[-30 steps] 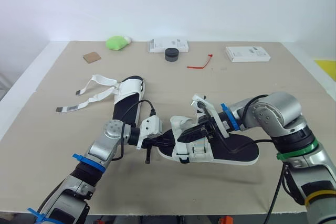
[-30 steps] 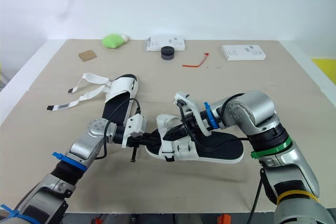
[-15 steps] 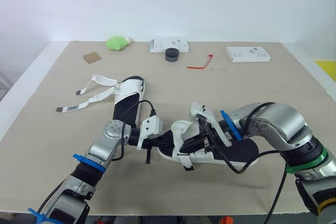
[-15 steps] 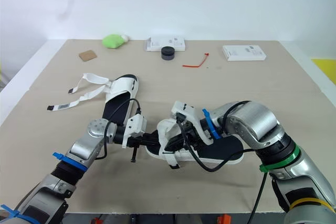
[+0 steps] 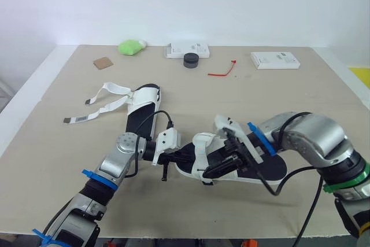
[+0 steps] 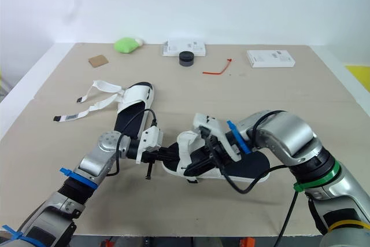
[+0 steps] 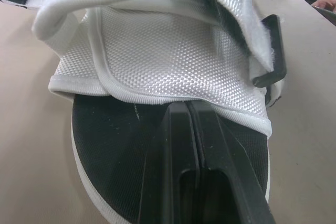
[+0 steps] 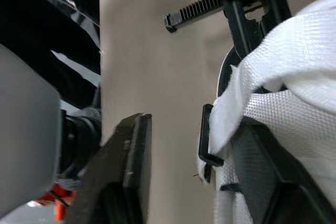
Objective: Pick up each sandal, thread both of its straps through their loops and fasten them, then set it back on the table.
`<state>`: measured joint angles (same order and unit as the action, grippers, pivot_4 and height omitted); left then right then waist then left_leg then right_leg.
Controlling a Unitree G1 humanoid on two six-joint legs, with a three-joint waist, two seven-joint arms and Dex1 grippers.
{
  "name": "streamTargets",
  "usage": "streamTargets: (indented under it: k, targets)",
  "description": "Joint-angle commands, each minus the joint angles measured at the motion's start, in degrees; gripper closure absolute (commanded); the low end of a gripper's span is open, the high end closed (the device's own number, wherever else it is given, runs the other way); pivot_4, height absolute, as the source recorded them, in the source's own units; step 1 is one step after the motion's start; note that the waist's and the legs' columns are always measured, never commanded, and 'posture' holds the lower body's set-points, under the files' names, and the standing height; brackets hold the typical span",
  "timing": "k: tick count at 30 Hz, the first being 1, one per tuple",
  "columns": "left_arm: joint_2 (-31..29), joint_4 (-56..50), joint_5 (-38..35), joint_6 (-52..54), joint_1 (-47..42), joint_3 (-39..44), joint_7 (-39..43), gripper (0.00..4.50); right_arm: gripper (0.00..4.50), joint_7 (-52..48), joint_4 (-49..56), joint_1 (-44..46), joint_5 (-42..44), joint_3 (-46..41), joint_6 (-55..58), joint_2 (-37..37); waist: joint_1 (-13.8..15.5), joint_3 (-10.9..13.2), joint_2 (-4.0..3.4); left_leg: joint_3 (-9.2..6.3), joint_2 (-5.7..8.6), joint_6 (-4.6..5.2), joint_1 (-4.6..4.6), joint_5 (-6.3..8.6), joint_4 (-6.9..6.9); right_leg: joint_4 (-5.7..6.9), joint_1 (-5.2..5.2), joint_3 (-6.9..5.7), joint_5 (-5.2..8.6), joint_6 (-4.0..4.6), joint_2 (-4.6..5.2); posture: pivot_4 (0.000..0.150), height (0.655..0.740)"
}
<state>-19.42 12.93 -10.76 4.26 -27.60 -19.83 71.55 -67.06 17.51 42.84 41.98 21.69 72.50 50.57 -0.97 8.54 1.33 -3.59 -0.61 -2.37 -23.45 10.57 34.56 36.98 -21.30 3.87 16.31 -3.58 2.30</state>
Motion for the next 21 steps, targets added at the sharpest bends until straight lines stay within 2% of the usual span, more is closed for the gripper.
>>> streamTargets:
  k: [1,5,10,13,15,18,21]
  targets:
    - [-1.0,4.3,3.6,3.2,2.6,-3.4,-0.7,4.5,2.25,-2.2,-0.4,0.8,3.3,-5.0,2.2,2.4,0.0,0.0,0.0,0.02,0.0,0.0,0.0,0.0,0.0,0.0,0.01,0.01,0.0,-0.01,0.01,0.15,0.74]
    - [-1.0,3.9,3.6,3.5,2.8,-3.3,-0.9,4.5,2.25,-3.5,0.3,-0.4,9.0,-14.2,4.4,5.3,0.1,0.0,-0.01,0.02,0.01,0.0,-0.03,0.0,-0.01,0.0,0.03,-0.02,-0.01,-0.02,-0.02,0.15,0.74]
    - [-1.2,3.2,3.4,3.9,3.5,-3.1,-1.1,4.5,2.25,-2.7,11.0,-10.8,15.2,-23.3,5.0,11.5,0.3,0.0,0.04,-0.05,0.06,-0.03,-0.18,0.02,-0.02,-0.01,0.1,-0.12,-0.04,-0.18,-0.03,0.15,0.74]
    - [-1.5,2.6,3.2,4.3,3.9,-3.0,-1.3,4.5,2.25,2.7,21.9,-22.2,13.7,-25.6,2.2,12.8,0.5,0.0,0.04,-0.12,0.0,-0.1,-0.18,0.07,-0.03,0.0,0.06,-0.21,0.02,-0.13,-0.11,0.15,0.74]
    - [-1.4,2.2,3.0,4.7,4.1,-3.1,-1.6,4.5,2.25,11.8,24.8,-27.6,8.7,-25.0,-0.7,8.7,0.5,0.0,0.04,-0.17,-0.08,-0.17,-0.18,0.11,-0.01,0.0,0.08,-0.25,0.07,-0.09,-0.2,0.15,0.74]
    - [-1.4,1.7,2.9,5.1,4.2,-3.2,-1.8,4.5,2.25,21.6,25.5,-31.1,3.5,-24.0,-3.5,2.8,0.4,0.0,0.01,-0.14,-0.09,-0.18,-0.17,0.1,0.09,0.01,0.07,-0.24,0.0,-0.16,-0.21,0.15,0.74]
    - [-1.4,1.5,2.8,5.3,4.2,-3.3,-1.7,4.5,2.25,26.7,26.5,-33.1,-1.9,-21.1,-7.8,0.3,0.2,0.1,0.11,-0.11,-0.08,-0.17,-0.08,0.07,0.11,0.0,0.03,-0.21,0.06,0.02,-0.17,0.15,0.74]
